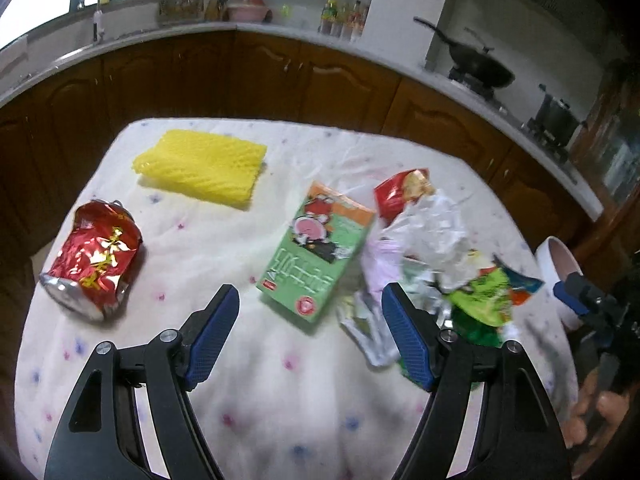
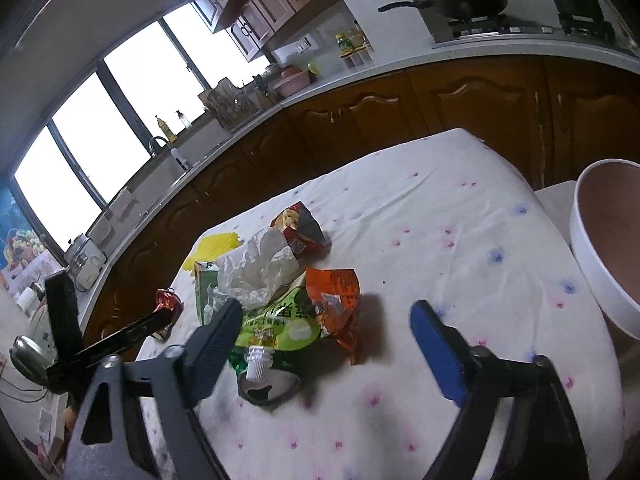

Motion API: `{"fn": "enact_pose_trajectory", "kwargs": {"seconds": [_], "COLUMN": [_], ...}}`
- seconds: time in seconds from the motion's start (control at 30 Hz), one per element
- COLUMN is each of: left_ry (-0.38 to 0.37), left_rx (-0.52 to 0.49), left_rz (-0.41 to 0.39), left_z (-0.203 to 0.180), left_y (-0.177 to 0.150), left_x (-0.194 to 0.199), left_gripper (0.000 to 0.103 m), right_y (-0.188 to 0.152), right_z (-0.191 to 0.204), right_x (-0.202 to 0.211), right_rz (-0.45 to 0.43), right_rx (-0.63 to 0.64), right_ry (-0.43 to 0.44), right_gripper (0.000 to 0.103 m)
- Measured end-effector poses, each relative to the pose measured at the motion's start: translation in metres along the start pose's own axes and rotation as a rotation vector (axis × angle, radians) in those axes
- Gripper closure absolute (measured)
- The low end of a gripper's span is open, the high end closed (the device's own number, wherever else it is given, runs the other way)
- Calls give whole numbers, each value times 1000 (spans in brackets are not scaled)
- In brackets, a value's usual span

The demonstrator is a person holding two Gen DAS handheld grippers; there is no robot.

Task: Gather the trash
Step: 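Grasp the crumpled clear plastic with the left tool while the right tool grasps the orange wrapper, then carry both wrappers to the white bin and release them inside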

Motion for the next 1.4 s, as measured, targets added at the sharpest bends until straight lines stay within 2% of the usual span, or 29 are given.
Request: {"fn": "enact_pose_trajectory", "kwargs": {"seconds": [0.2, 0.3, 0.43, 0.53, 0.57, 0.73, 0.77, 0.8, 0.83, 0.87, 0.9, 1.07, 1.4], "left_ry": [-7, -91, -167, -197, -203, -174, -164, -154, -153, -148, -145, -159, -208], "left_rx": [-2, 24, -7, -47, -70, -159, -169, -185, -195, -204, -207, -207, -189], "left_rz": [24, -8, -16, -10, -6, 14, 20, 38, 56, 82, 97, 94, -5], "left_z": [5, -6, -38, -63, -75, -108, -110, -114, -116, -118, -117, -120, -132], "left_y": [8, 16, 26, 31, 32, 31, 31, 29, 28, 25, 23, 19, 33], "left_x": [-15, -2, 4, 0, -3, -22, -25, -31, -35, -42, -46, -46, -4], "left_gripper": [28, 28, 28, 28, 28, 29, 35, 50, 59, 80, 92, 96, 98], "right_y": [0, 0, -1, -4, -5, -3, -2, 0, 0, 1, 2, 4, 15], "right_z": [-1, -1, -5, -8, -8, -8, -9, -11, -11, -14, -16, -23, -32], "right_x": [-17, -24, -36, -45, -47, -42, -39, -35, -32, -28, -24, -8, 32], "right_rz": [35, 47, 70, 91, 98, 78, 69, 61, 57, 49, 40, 2, -77], "right_rx": [-9, -8, -22, -31, -26, -3, -3, -6, -8, -13, -21, -44, -57], "right_ry": [-3, -10, -7, 4, 6, 1, 3, 2, 1, 1, 0, -3, -14], "right_gripper": [32, 35, 42, 57, 72, 72, 72, 72, 72, 72, 72, 73, 73]}}
Point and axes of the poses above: each gripper's, at about its wrist camera, not at the fingertips, and x roughly against the way its jaws point, z to its left, y to its top, the point moved 7 cm from there along -x, roughly the way its jaws point, and after that the axes turned 3 degrees about y, right-handed, at the moved point
